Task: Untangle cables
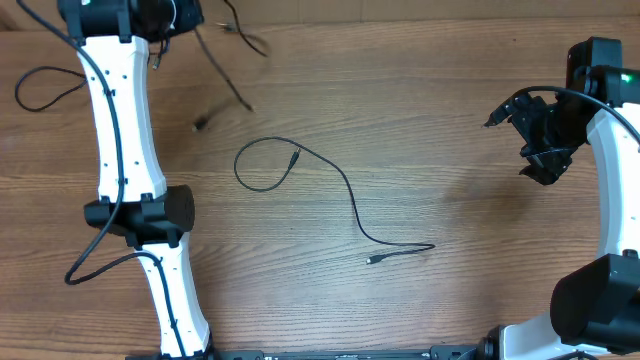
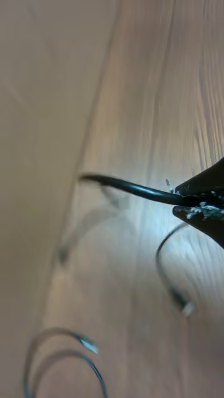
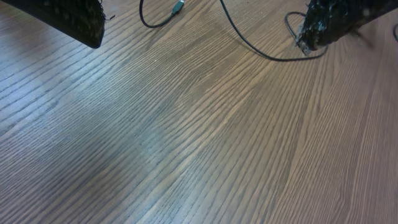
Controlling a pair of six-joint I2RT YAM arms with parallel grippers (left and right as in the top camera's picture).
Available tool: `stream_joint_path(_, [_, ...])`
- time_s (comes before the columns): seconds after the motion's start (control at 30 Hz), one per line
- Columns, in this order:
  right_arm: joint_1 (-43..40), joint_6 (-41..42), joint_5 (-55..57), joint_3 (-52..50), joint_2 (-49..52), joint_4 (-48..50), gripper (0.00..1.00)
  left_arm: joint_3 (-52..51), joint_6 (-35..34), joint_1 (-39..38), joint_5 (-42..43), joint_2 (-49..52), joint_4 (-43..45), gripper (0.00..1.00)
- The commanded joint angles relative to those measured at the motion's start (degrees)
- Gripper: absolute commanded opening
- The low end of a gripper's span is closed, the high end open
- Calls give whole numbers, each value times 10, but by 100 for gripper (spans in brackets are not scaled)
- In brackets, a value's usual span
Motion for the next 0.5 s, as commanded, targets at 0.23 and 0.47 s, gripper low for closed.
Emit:
stream_joint_path(0.23, [-1, 0, 4, 1, 0, 0, 100, 105, -18, -9, 54, -35, -10, 4])
stream_joint_path(0.47, [-1, 0, 4, 1, 0, 0, 100, 104, -108, 4, -66, -50, -82, 4])
